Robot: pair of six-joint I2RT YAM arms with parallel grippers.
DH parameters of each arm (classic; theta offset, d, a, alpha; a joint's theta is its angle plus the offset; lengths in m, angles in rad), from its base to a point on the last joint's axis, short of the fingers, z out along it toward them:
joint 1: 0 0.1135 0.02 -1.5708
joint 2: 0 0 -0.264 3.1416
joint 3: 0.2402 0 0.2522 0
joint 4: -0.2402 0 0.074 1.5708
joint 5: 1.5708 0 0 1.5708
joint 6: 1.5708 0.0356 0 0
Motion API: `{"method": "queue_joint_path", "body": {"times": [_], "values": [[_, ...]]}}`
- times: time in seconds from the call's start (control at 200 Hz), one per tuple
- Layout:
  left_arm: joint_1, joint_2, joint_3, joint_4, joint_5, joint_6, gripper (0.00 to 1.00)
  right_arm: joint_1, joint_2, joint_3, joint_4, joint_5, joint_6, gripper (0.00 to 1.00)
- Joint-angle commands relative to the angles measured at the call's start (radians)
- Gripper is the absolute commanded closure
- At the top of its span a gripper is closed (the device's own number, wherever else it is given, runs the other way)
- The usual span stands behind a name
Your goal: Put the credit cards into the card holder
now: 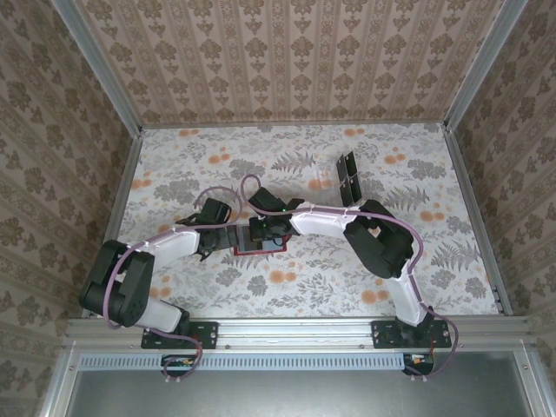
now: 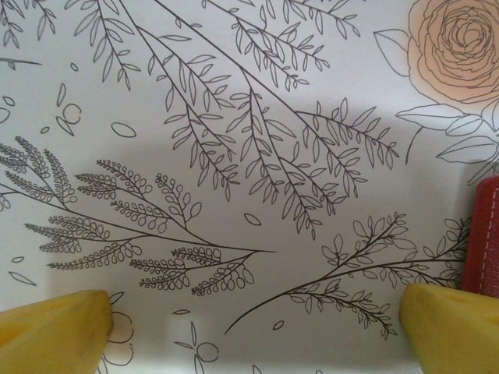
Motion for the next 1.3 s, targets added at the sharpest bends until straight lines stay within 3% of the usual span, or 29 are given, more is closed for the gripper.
{"method": "queue_joint_path", "body": {"times": [0.0, 0.315, 0.94, 1.295], "values": [[-0.003, 0.072, -0.019, 0.052, 0.060, -0.008, 0.02, 0.009, -0.009, 0.005, 0.008, -0.008, 0.019, 0.96], [-0.003, 0.073, -0.022, 0.055, 0.063, -0.007, 0.02, -0.013, -0.123, -0.074, -0.022, 0.074, -0.014, 0.96], [-0.004, 0.089, -0.025, 0.072, 0.067, -0.005, 0.02, -0.017, -0.018, -0.062, -0.008, 0.038, 0.005, 0.97], [-0.035, 0.104, -0.033, 0.085, 0.072, -0.010, 0.02, -0.012, 0.001, -0.075, 0.080, -0.047, 0.071, 0.98]]}}
